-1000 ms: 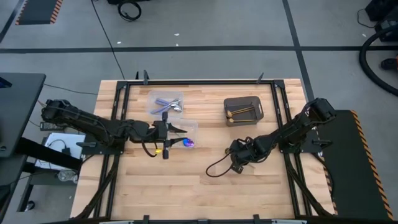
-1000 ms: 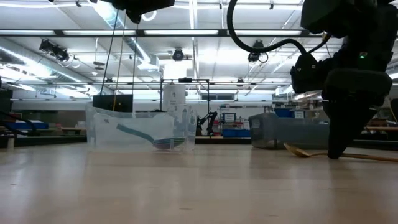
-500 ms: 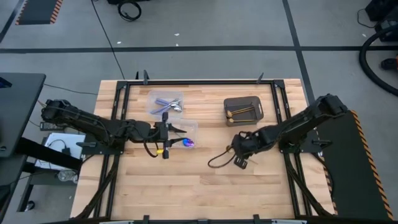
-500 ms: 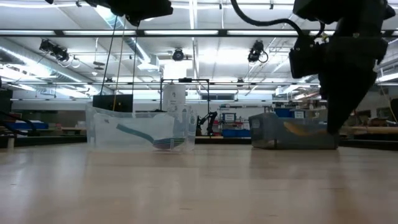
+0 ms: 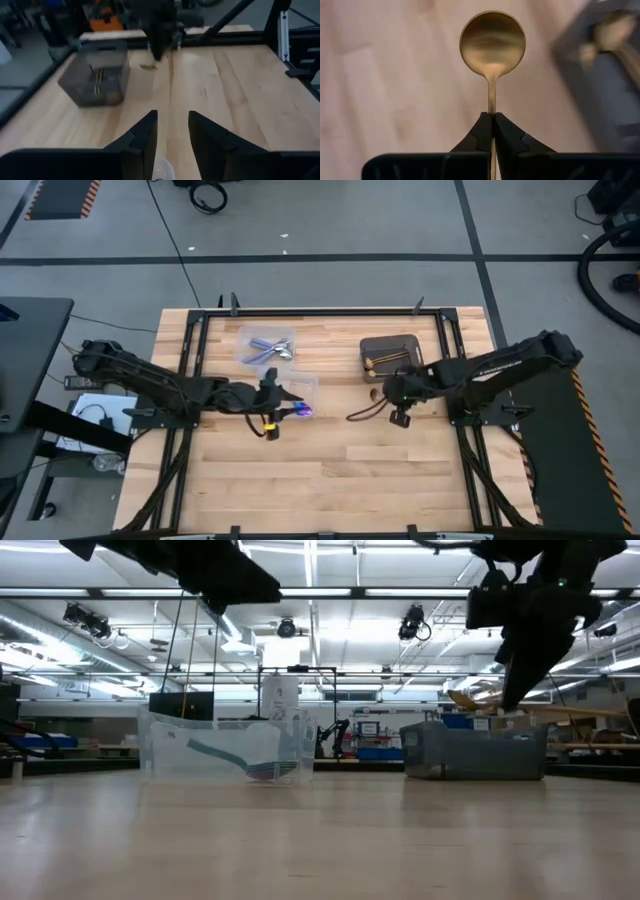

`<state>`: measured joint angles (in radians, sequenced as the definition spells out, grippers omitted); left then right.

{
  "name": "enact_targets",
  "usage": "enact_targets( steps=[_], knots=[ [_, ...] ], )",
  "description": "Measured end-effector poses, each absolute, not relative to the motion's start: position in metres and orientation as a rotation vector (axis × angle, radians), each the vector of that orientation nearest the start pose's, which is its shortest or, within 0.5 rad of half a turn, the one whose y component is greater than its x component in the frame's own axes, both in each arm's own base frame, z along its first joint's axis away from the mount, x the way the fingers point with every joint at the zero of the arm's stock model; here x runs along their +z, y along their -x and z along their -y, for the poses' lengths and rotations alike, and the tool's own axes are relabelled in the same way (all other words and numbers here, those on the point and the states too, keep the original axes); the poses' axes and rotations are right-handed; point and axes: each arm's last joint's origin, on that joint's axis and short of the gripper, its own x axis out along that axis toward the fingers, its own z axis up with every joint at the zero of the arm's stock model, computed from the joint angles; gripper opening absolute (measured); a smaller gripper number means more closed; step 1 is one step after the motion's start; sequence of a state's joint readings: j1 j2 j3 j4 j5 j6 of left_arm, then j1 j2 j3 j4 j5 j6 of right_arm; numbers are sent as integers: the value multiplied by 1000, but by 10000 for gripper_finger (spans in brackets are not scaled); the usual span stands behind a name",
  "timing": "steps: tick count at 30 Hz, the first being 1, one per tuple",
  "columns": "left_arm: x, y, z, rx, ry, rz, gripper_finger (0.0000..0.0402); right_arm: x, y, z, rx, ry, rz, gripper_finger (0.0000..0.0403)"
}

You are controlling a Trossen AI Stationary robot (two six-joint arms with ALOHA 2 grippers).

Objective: Sort silverware by color (type)
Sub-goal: Put the gold spoon into the black bin

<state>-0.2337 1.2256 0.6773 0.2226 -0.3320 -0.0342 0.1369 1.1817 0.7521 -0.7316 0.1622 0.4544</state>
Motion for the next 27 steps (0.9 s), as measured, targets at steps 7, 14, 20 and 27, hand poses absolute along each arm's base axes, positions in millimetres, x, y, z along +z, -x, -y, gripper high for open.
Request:
enact_targets(
  steps=[7,14,20,27],
  knots=[
    [228,-264,56,113,41,-378,118,214,-201,1,-315,-82,-1141,10],
    [224,-264,63,103,109,-389,118,228,-203,23,-353,-42,-1139,10],
    [224,-263,68,91,128,-389,118,240,-207,38,-376,151,-1116,11],
    [224,-261,73,76,148,-393,118,234,-210,60,-433,140,-1143,12]
  ],
)
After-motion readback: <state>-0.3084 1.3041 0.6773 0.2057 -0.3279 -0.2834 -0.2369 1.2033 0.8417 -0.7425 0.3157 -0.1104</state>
